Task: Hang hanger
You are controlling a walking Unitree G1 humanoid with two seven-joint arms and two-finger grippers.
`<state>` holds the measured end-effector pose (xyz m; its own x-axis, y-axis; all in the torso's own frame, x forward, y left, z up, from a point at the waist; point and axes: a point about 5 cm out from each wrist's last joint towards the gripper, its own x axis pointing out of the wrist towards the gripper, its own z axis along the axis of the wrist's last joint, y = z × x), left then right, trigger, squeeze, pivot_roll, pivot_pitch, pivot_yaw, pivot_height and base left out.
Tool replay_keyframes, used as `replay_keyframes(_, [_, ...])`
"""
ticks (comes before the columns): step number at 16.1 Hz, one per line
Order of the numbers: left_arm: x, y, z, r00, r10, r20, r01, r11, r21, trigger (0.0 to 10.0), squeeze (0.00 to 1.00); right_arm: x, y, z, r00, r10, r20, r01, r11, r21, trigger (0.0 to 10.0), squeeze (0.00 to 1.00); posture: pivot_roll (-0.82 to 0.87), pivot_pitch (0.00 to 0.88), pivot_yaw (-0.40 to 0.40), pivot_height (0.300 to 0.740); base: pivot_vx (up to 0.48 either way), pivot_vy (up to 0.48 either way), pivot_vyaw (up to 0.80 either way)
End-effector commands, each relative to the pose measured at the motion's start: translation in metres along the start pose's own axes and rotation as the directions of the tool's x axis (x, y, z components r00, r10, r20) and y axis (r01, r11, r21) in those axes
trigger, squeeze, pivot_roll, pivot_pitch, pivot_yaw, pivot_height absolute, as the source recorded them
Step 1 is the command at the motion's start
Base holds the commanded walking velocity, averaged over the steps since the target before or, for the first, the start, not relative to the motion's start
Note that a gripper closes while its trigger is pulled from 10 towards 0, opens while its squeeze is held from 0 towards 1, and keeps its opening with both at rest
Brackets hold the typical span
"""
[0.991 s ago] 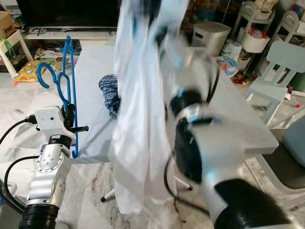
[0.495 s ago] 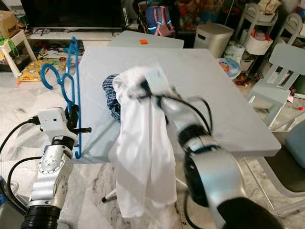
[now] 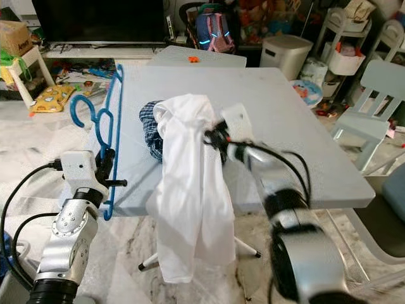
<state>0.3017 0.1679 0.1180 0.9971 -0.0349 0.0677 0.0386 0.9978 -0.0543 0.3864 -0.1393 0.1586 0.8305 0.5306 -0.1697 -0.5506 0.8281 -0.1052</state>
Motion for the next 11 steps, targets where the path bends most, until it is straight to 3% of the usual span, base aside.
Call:
replay_keyframes(1, [-0.001, 0.002, -0.01, 0.998, -0.001, -0.057, 0.001, 1.0, 0.001, 10.0, 0.0, -0.008, -0.008, 0.011, 1.0, 0.001, 0.031, -0.001, 1.0, -0.001, 10.0, 1.0, -0.13, 0.0, -0.02, 0.74, 0.0, 0.0, 0.0])
replay_keyframes(3, [-0.001, 0.002, -0.01, 0.998, -0.005, -0.06, 0.006, 1.0, 0.002, 10.0, 0.0, -0.016, -0.011, 0.007, 1.0, 0.03, 0.011, -0.03, 0.999, 0.021, 10.0, 1.0, -0.13, 0.0, -0.018, 0.74, 0.0, 0.0, 0.0])
replay_keyframes(6, [-0.002, -0.001, -0.012, 0.997, -0.021, -0.072, 0.021, 1.0, -0.002, 10.0, 0.0, -0.041, -0.004, -0.008, 0.985, 0.163, -0.048, -0.16, 0.985, 0.065, 10.0, 1.0, -0.13, 0.0, -0.017, 0.74, 0.0, 0.0, 0.0])
replay_keyframes(9, [-0.002, -0.001, -0.013, 0.997, -0.023, -0.077, 0.023, 1.0, -0.002, 10.0, 0.0, -0.065, 0.014, -0.001, 0.938, 0.347, 0.013, -0.345, 0.926, 0.152, 10.0, 1.0, -0.13, 0.0, -0.015, 0.74, 0.0, 0.0, 0.0])
replay_keyframes(11, [-0.003, -0.001, -0.014, 0.996, -0.025, -0.085, 0.026, 1.0, 0.002, 10.0, 0.0, -0.079, 0.017, -0.011, 0.923, 0.382, -0.048, -0.371, 0.916, 0.15, 10.0, 1.0, -0.13, 0.0, -0.01, 0.74, 0.0, 0.0, 0.0])
